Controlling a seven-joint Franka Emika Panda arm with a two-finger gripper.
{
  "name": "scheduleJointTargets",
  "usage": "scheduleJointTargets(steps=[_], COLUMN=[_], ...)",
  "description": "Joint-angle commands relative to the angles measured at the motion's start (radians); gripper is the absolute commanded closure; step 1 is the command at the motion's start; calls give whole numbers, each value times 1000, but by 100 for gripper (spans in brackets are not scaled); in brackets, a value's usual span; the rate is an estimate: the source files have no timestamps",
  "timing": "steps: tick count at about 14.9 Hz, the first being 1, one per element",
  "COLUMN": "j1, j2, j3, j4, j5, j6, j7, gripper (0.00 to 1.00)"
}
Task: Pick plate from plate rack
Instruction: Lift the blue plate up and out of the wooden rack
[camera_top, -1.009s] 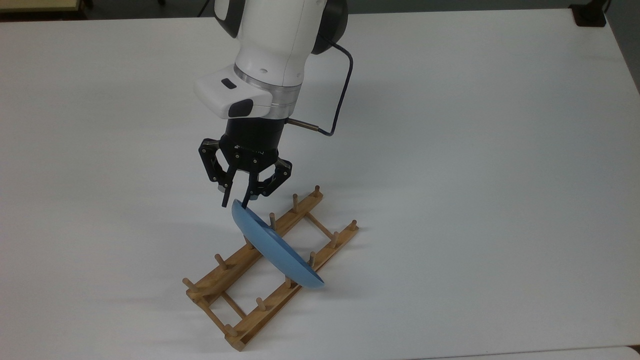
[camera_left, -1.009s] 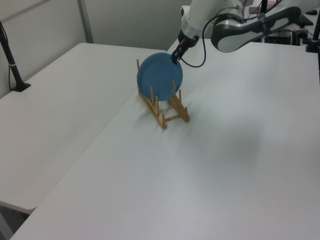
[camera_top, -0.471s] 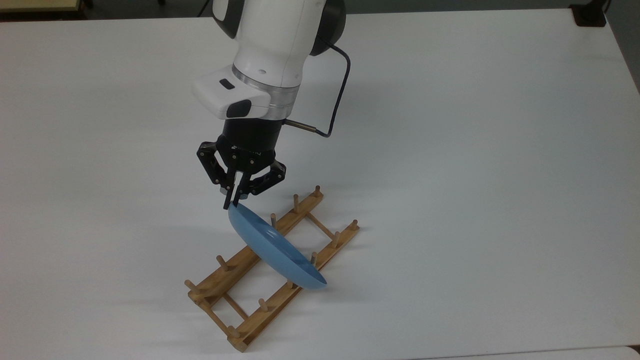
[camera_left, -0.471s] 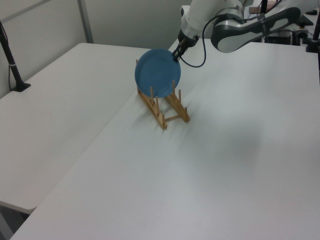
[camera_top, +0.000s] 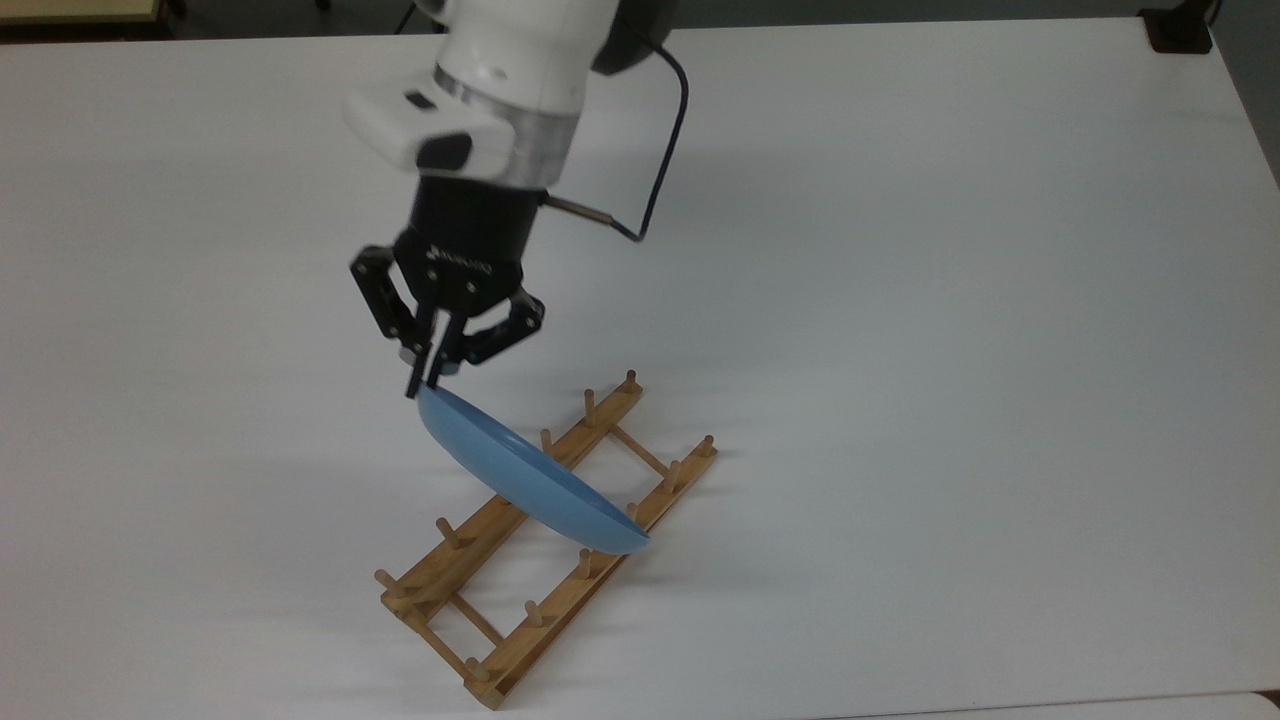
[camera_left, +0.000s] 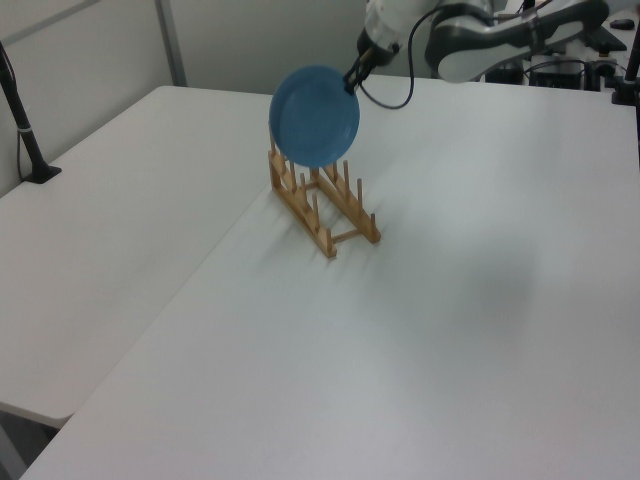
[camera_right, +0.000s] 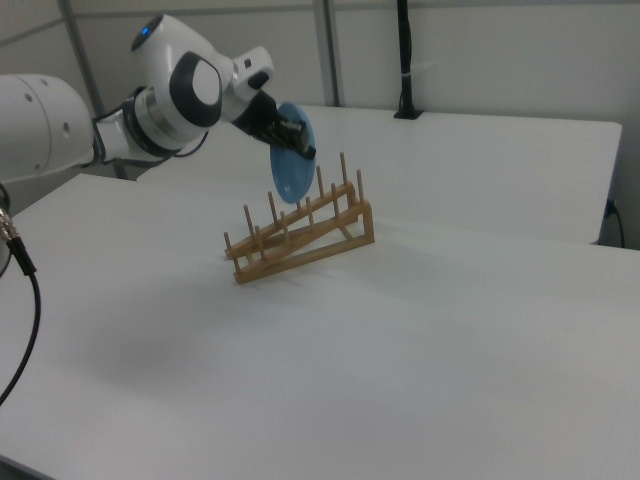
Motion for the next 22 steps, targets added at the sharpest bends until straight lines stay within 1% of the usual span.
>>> scheduleJointTargets(steps=[1,2,3,4,7,10,12,15,16,17,18,22], j1=[-1,0,3,3,17,17,17,16,16,16,17,45], j2=[-63,-66,-75,-85,-110,-130,-145,-147,-148,-147,-147,-123], j3=[-5,-4,-4,1,8,8,8,8,8,8,10,11], j4=[-24,-25,-25,-25,-33,-33,-33,-41,-53,-64,-94,-183], j5=[12,38,82,128,226,381,446,507,518,520,521,520], j6=[-2,-7,-31,-69,-184,-307,-399,-525,-560,-594,-634,-672], j7=[28,29,28,23,-13,-144,-242,-407,-461,-506,-579,-792], gripper=[100,100,100,100,100,100,100,100,100,100,100,100])
